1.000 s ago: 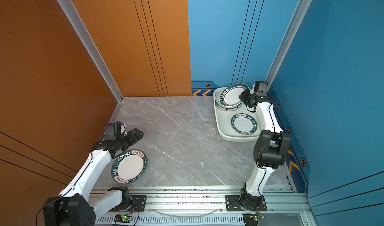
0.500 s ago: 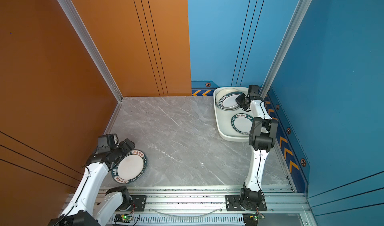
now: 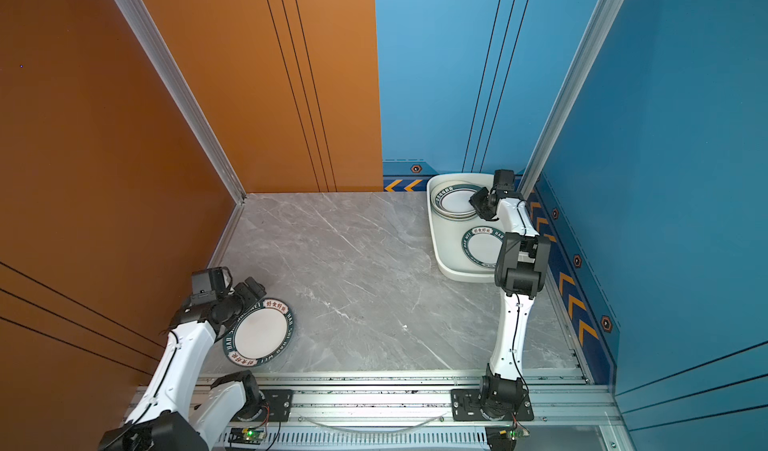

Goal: Place the plates into the plastic bin on the countertop
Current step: 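Lower the red-striped plate onto the stack in the bin and open right gripper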

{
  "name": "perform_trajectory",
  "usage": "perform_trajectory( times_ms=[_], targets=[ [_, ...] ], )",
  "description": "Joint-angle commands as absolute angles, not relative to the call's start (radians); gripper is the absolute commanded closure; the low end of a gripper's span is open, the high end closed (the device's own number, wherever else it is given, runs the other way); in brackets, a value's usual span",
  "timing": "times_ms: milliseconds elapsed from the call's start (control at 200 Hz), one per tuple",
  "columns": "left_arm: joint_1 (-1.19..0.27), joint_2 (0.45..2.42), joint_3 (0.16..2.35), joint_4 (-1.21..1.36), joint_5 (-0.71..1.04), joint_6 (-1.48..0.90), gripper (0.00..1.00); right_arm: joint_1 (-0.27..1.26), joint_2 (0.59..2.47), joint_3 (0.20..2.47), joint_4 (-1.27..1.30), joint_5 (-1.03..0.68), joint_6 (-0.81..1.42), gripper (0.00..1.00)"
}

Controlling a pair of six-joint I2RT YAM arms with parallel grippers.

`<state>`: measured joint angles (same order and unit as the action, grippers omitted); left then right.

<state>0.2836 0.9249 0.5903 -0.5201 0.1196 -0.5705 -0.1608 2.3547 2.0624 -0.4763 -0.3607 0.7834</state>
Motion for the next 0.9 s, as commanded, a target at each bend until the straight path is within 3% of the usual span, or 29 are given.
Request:
perform_trajectory(
  times_ms=[0,170,606,776,896],
  targets=[
    [0.293,0.934,0.585,-0.52,0.121,-0.545,0.06,-0.152,2.334,2.103,-0.557,-0.307,0.737,0.5],
    [0.29,0.95,0.587,-0.52,0.135,-0.544,0.06,-0.147,2.291,2.12,-0.638,-0.219,0.652,0.41],
    [0.284,0.934,0.596,-0.532,0.141,-0.546,0.06,-0.069,2.01,2.006,-0.745,0.071,0.441,0.39],
    [0.287,0.943,0.642,-0.553,0.176,-0.536,0.06,-0.03,1.79,1.77,-0.635,-0.228,0.417,0.4],
    [0.296,0.964,0.682,-0.565,0.198,-0.522,0.06,0.083,1.673,1.635,-0.601,-0.445,0.407,0.41]
  ],
)
